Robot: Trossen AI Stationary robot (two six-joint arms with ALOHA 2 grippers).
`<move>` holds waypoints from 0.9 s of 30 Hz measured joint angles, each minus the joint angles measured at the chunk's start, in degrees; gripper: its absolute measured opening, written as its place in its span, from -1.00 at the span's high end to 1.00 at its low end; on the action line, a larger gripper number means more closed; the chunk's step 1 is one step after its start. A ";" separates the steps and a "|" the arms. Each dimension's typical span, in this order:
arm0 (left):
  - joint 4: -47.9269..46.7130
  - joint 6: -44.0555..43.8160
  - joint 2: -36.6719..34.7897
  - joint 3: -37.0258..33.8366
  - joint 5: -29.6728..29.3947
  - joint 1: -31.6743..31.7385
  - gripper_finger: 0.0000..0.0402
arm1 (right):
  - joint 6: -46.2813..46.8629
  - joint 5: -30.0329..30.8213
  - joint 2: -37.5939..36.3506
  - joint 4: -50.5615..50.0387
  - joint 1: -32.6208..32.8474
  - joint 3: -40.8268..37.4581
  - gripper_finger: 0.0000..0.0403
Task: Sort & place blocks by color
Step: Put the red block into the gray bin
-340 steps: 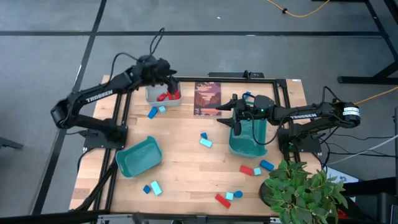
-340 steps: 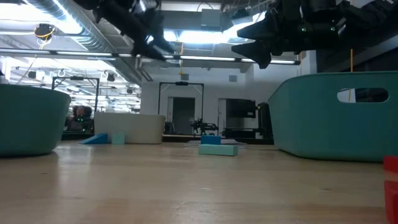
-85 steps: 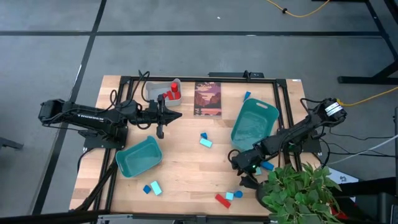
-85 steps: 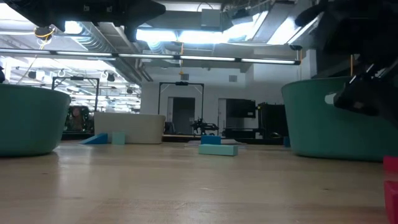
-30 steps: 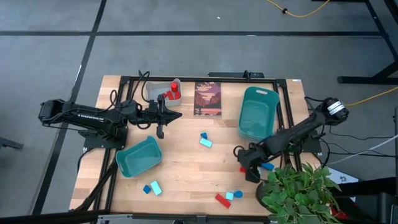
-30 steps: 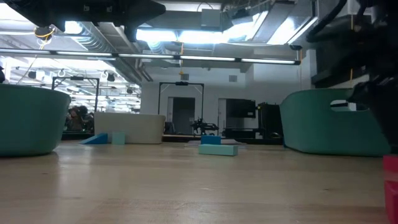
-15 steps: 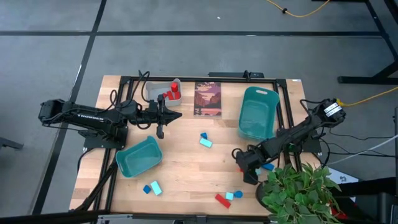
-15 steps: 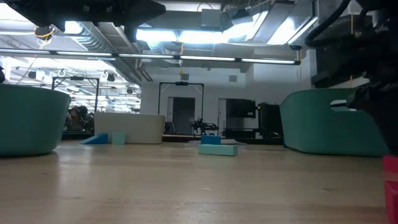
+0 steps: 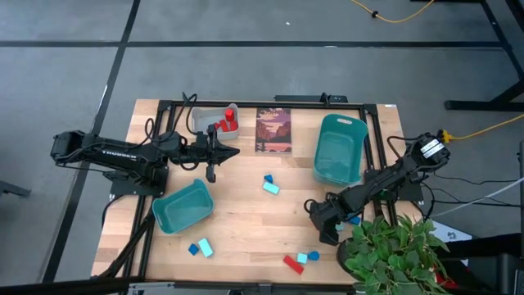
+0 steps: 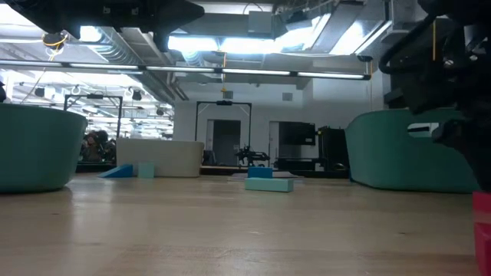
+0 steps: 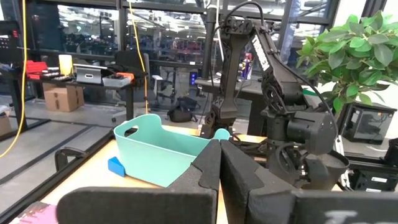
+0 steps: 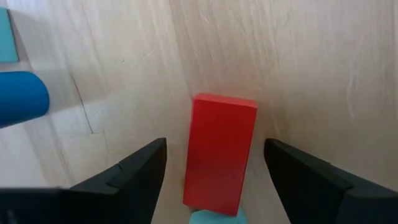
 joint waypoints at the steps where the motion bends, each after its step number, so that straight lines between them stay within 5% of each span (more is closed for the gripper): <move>1: -0.01 0.00 0.00 0.00 0.00 -0.02 1.00 | 0.01 0.00 0.00 0.00 0.00 -0.01 -0.37; 9: 0.00 0.00 0.00 0.00 0.00 0.00 1.00 | 0.13 2.22 0.14 -0.32 0.09 -0.10 -0.31; 21: 0.00 0.00 -0.01 0.00 0.00 -0.01 1.00 | 0.01 3.74 0.20 -1.33 0.02 -0.19 0.31; 27: 0.00 0.00 0.00 0.00 0.00 0.00 1.00 | -0.23 4.08 0.20 -1.33 0.02 -0.21 0.28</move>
